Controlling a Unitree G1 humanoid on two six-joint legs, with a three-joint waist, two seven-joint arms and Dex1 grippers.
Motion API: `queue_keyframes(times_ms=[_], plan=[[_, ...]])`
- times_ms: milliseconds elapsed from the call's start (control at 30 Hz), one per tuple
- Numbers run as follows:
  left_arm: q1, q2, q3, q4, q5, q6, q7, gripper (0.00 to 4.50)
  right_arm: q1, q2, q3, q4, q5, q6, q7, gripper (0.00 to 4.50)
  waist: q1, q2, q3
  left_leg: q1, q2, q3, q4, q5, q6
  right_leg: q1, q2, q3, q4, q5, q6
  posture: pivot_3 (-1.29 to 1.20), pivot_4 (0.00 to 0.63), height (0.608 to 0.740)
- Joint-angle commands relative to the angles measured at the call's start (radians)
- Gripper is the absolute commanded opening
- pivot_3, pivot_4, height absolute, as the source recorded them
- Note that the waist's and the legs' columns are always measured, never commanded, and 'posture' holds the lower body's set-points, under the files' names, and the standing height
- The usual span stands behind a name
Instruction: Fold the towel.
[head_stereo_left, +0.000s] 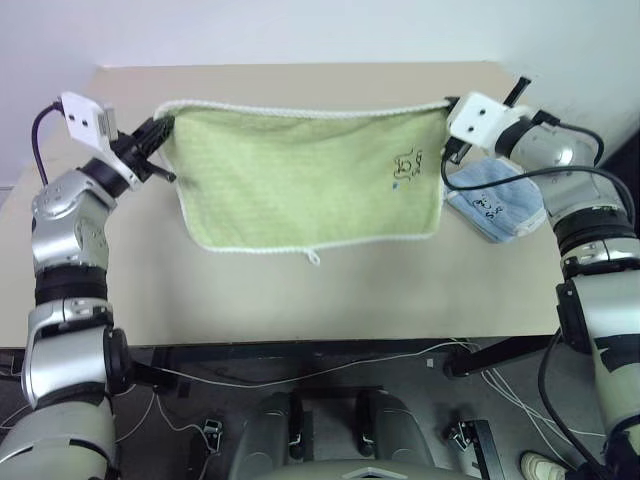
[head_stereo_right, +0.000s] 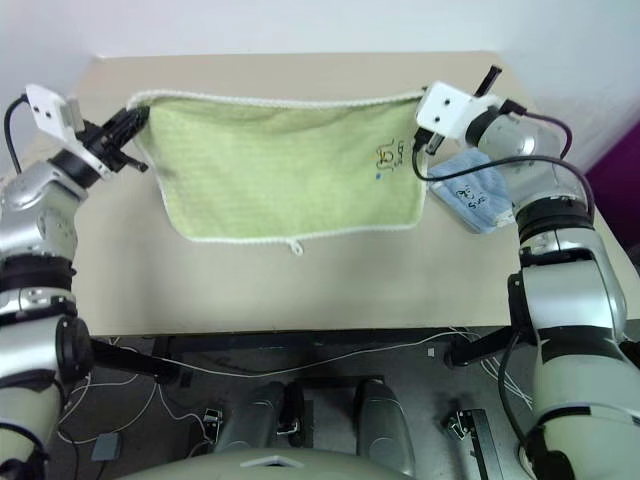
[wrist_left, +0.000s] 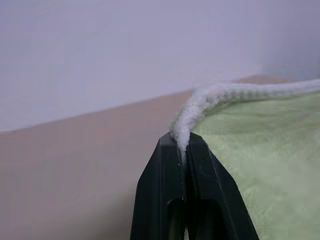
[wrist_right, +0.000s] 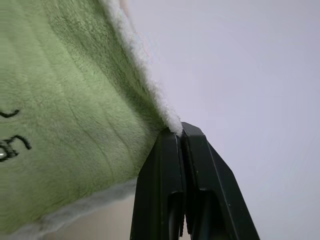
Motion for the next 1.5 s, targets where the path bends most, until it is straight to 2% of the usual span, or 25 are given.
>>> queue_keyframes(times_ms=[33, 200, 267, 367, 567, 633, 767, 900, 1033, 1133, 1267, 1333, 1500], plan=[[-0.079, 0.072, 0.050, 0.042, 0.003, -0.043, -0.017, 0.00, -0.066, -0.052, -0.079, -0.057, 0.105, -0.019, 0.086, 0.02, 0.000, 0.000, 0.000, 0.000, 0.000, 0.001, 0.000, 0.000, 0.000, 0.000, 0.000, 0.000, 0.000, 0.000, 0.000, 0.00, 0.150, 0.740], [0.003, 0.151, 0.080, -0.023, -0.037, 0.007, -0.126, 0.00, 0.080, -0.107, -0.152, -0.280, 0.301, 0.034, 0.333, 0.02, -0.003, 0.000, 0.000, 0.000, 0.000, 0.002, -0.001, 0.000, 0.000, 0.000, 0.000, 0.001, 0.000, -0.001, 0.001, 0.00, 0.150, 0.740], [0.096, 0.172, 0.105, -0.123, -0.089, 0.073, -0.190, 0.00, 0.192, -0.140, -0.180, -0.425, 0.391, 0.127, 0.439, 0.02, -0.002, 0.000, 0.000, 0.000, 0.000, 0.002, -0.001, 0.000, 0.000, 0.001, 0.000, 0.001, 0.000, -0.001, 0.001, 0.00, 0.150, 0.740], [0.341, 0.204, 0.165, -0.352, -0.203, 0.231, -0.297, 0.00, 0.450, -0.204, -0.221, -0.703, 0.535, 0.305, 0.574, 0.02, 0.003, 0.000, 0.000, 0.001, 0.001, -0.001, 0.000, 0.000, 0.000, 0.001, 0.000, 0.001, 0.001, 0.000, 0.001, 0.00, 0.150, 0.740], [0.711, 0.264, 0.245, -0.614, -0.308, 0.452, -0.384, 0.00, 0.801, -0.306, -0.293, -1.050, 0.699, 0.558, 0.694, 0.02, 0.006, 0.000, 0.000, 0.001, 0.001, -0.004, 0.001, -0.001, 0.001, 0.001, -0.002, 0.001, 0.001, -0.001, 0.000, 0.00, 0.150, 0.740], [0.799, 0.279, 0.269, -0.678, -0.323, 0.493, -0.405, 0.00, 0.867, -0.332, -0.315, -1.109, 0.730, 0.609, 0.724, 0.02, 0.007, 0.000, 0.000, 0.002, 0.001, -0.005, 0.001, -0.004, 0.005, 0.001, -0.004, 0.001, 0.001, -0.001, 0.000, 0.00, 0.150, 0.740], [0.919, 0.301, 0.296, -0.776, -0.340, 0.566, -0.415, 0.00, 0.943, -0.375, -0.343, -1.167, 0.769, 0.672, 0.788, 0.02, 0.008, 0.000, 0.000, 0.004, 0.001, -0.006, 0.000, -0.007, 0.003, 0.002, -0.006, 0.001, 0.000, -0.003, -0.003, 0.00, 0.150, 0.740], [0.967, 0.298, 0.301, -0.815, -0.333, 0.587, -0.412, 0.00, 0.926, -0.371, -0.335, -1.160, 0.757, 0.686, 0.800, 0.02, 0.008, 0.000, 0.000, 0.004, 0.001, -0.006, 0.000, -0.007, 0.002, 0.000, -0.007, 0.001, -0.001, -0.003, -0.004, 0.00, 0.150, 0.740], [0.939, 0.274, 0.269, -0.804, -0.298, 0.569, -0.357, 0.00, 0.795, -0.306, -0.262, -1.065, 0.672, 0.650, 0.749, 0.02, 0.007, 0.000, 0.000, 0.004, 0.001, -0.006, -0.001, -0.007, 0.002, -0.002, -0.007, 0.002, -0.002, -0.002, -0.005, 0.00, 0.150, 0.740], [0.876, 0.250, 0.237, -0.755, -0.267, 0.558, -0.298, 0.00, 0.688, -0.248, -0.203, -0.954, 0.589, 0.604, 0.710, 0.02, 0.008, 0.000, 0.000, 0.005, 0.001, -0.006, -0.002, -0.007, 0.002, -0.002, -0.007, 0.002, -0.002, -0.002, -0.006, 0.00, 0.150, 0.740], [0.735, 0.197, 0.158, -0.623, -0.146, 0.448, -0.191, 0.00, 0.539, -0.159, -0.111, -0.746, 0.465, 0.514, 0.667, 0.02, 0.009, 0.000, 0.000, 0.003, 0.000, -0.006, -0.002, -0.006, 0.001, -0.002, -0.007, 0.001, -0.002, -0.002, -0.006, 0.00, 0.150, 0.740], [0.689, 0.184, 0.123, -0.565, -0.100, 0.411, -0.170, 0.00, 0.476, -0.120, -0.079, -0.640, 0.414, 0.462, 0.643, 0.02, 0.005, 0.000, 0.000, 0.003, -0.001, -0.005, -0.001, -0.003, -0.003, 0.000, -0.006, 0.001, -0.001, -0.001, -0.005, 0.00, 0.150, 0.740], [0.606, 0.154, 0.063, -0.459, -0.029, 0.329, -0.148, 0.00, 0.332, -0.030, -0.039, -0.374, 0.319, 0.331, 0.559, 0.02, 0.001, 0.000, 0.000, 0.002, 0.000, -0.003, -0.002, -0.001, 0.000, -0.001, -0.003, 0.001, 0.000, 0.001, -0.003, 0.00, 0.150, 0.740]])
